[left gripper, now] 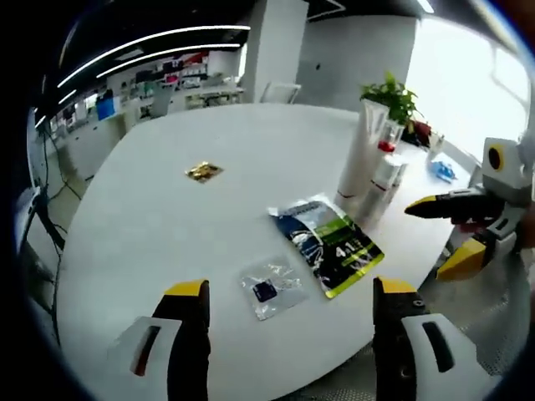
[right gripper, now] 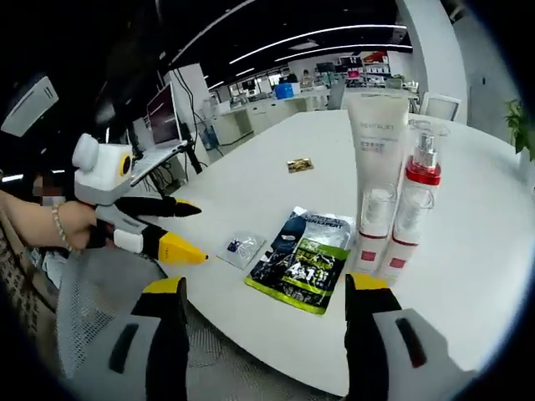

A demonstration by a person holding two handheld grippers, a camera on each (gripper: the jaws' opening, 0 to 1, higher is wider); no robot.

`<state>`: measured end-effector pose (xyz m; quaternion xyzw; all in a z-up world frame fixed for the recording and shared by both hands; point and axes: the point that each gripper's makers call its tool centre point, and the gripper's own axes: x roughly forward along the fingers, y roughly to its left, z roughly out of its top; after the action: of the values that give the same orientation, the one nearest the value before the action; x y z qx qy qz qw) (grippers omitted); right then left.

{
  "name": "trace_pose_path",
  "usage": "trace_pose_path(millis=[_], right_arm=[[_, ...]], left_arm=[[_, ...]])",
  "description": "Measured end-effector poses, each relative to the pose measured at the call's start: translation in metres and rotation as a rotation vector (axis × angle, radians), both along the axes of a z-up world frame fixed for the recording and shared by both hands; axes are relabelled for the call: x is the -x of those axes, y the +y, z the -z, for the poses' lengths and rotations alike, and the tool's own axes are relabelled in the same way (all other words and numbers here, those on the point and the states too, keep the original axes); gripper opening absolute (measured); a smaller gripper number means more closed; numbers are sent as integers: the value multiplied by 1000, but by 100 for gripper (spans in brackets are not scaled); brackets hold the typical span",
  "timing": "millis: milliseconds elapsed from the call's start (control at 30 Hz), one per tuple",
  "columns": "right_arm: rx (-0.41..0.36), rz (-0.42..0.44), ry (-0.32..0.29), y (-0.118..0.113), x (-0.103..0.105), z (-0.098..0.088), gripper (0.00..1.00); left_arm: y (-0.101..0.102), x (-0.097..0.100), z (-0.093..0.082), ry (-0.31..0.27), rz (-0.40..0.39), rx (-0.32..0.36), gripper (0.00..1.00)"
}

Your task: Arrange the skincare products in the storage area until every visible bottle or jar stands upright without overlapping.

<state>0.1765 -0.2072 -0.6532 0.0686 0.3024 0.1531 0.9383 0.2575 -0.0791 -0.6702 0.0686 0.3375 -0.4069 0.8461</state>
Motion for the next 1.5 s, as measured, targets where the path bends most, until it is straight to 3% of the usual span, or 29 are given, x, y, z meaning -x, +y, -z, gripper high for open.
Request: trace_pose_path(millis=[100,333,567,800,1100,1267,1500], right_arm=[[-5,38,-13,-12,1,-9,83],[24,95,-32,-38,10,-19,89],[-7,137,-20,-46,20,-12,93],[28,147,-36,-52,20,-11,91],[50,106,3,-46,22,-4,90],[44,103,27,-45,22,-1,89],[56,95,60,-44,24,5,88]], left_arm=[[8,2,-4,18,-24,10,83],[21,5,-20,-3,-52,30,97],[32,10,-24,-7,-69,22,97],[32,5,-23,-15,-76,-5,97],[4,-54,-41,-65,-147,17,97],[-16,-85,-46,-92,-149,12,95],[-36,-131,-39,-89,-178,12,95]])
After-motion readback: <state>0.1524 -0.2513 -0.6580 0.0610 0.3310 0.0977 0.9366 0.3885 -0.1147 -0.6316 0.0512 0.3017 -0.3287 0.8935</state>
